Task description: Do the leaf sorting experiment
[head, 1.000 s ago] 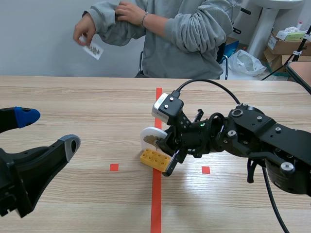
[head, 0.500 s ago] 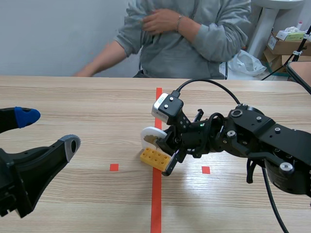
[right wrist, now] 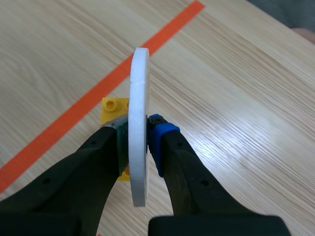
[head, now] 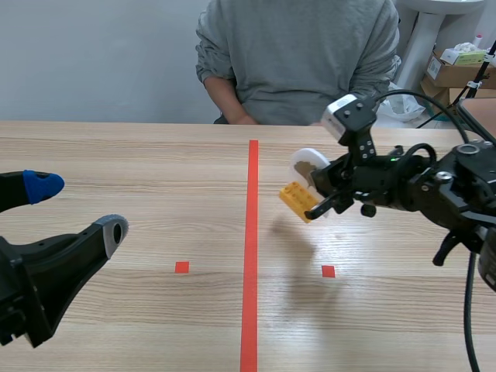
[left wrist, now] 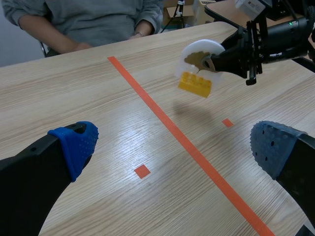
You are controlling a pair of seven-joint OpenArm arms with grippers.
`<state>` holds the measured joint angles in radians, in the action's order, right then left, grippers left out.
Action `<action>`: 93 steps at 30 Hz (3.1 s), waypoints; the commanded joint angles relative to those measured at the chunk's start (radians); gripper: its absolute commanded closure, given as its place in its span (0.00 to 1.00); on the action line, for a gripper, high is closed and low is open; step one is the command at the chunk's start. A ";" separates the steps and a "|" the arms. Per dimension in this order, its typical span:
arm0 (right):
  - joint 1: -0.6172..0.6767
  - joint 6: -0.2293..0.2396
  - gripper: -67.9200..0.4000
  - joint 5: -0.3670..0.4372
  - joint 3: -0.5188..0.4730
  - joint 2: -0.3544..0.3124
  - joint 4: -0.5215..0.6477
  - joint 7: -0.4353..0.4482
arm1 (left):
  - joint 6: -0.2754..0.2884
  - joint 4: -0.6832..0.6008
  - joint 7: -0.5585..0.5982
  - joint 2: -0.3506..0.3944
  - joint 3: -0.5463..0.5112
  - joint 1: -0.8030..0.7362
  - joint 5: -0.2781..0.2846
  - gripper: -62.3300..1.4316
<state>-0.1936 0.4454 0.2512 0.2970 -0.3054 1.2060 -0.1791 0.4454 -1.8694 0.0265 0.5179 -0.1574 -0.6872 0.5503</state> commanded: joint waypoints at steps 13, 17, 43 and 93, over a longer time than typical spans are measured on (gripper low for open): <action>0.030 -0.195 0.95 0.015 -0.292 -0.125 -0.001 0.009 | 0.000 -0.013 0.011 -0.008 0.000 -0.008 0.008 0.00; 0.028 -0.218 0.95 0.015 -0.332 -0.154 -0.065 0.047 | 0.000 -0.013 0.011 -0.008 0.000 -0.008 0.008 0.00; -0.135 -0.256 0.94 -0.006 -0.336 -0.116 -0.499 0.129 | 0.000 -0.013 0.022 -0.008 0.000 -0.008 0.008 0.00; 0.625 0.055 0.14 0.396 -0.560 -0.218 0.724 -0.256 | 0.000 -0.013 0.021 -0.007 0.000 -0.008 0.007 0.00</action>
<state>0.4374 0.4976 0.6312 -0.2497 -0.5083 1.9400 -0.4381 0.4454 -1.8694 0.0341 0.5179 -0.1574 -0.6872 0.5503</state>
